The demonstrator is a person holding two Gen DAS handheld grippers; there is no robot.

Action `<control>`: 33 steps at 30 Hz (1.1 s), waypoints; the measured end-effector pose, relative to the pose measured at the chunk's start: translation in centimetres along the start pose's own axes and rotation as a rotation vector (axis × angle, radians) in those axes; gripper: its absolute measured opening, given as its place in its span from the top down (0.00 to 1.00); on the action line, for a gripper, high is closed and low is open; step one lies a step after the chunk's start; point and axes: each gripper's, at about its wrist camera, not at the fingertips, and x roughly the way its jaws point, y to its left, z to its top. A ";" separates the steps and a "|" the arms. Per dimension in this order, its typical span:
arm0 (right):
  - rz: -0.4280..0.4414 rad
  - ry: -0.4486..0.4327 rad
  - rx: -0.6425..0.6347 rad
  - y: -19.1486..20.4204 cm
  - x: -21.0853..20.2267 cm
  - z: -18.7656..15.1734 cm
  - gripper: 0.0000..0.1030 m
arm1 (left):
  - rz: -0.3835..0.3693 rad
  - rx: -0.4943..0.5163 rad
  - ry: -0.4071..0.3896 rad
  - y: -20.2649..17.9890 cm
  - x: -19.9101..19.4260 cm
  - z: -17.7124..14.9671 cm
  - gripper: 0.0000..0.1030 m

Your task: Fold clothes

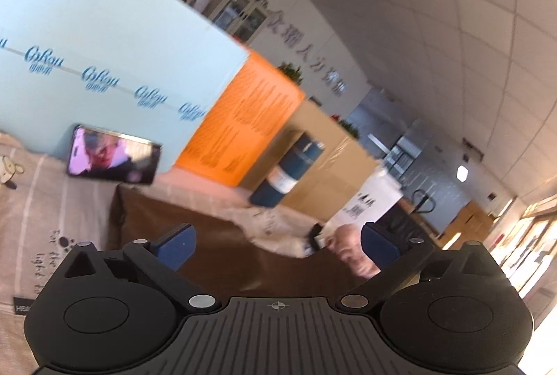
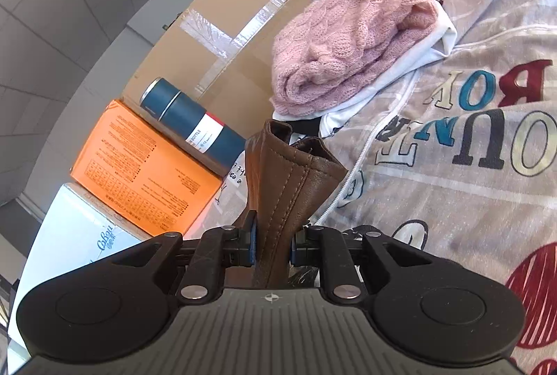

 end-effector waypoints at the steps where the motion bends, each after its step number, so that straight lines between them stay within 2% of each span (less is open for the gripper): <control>1: -0.006 -0.004 0.009 0.0 -0.1 -0.1 0.85 | -0.033 0.005 -0.030 -0.4 -0.8 0.2 0.00; 9: -0.081 -0.028 -0.019 2.1 -0.6 -0.9 0.83 | -0.090 -0.078 -0.195 0.9 -6.9 2.8 0.00; 13: -0.079 -0.042 -0.039 3.2 -0.9 -1.5 0.81 | -0.098 -0.064 -0.304 1.0 -10.2 3.6 0.00; 17: -0.079 -0.042 -0.043 3.7 -1.1 -2.0 0.77 | -0.090 -0.010 -0.404 0.3 -12.3 3.4 0.00; 24: -0.069 -0.039 -0.046 3.9 -1.4 -2.0 0.76 | -0.184 0.012 -0.458 -0.9 -13.9 2.9 0.00; 30: -0.033 -0.044 -0.049 4.1 -1.5 -1.9 0.75 | -0.276 0.142 -0.474 -3.8 -14.6 1.2 0.00; 33: -0.018 -0.044 -0.050 4.1 -1.4 -1.8 0.74 | -0.269 0.193 -0.458 -4.3 -13.4 1.0 0.00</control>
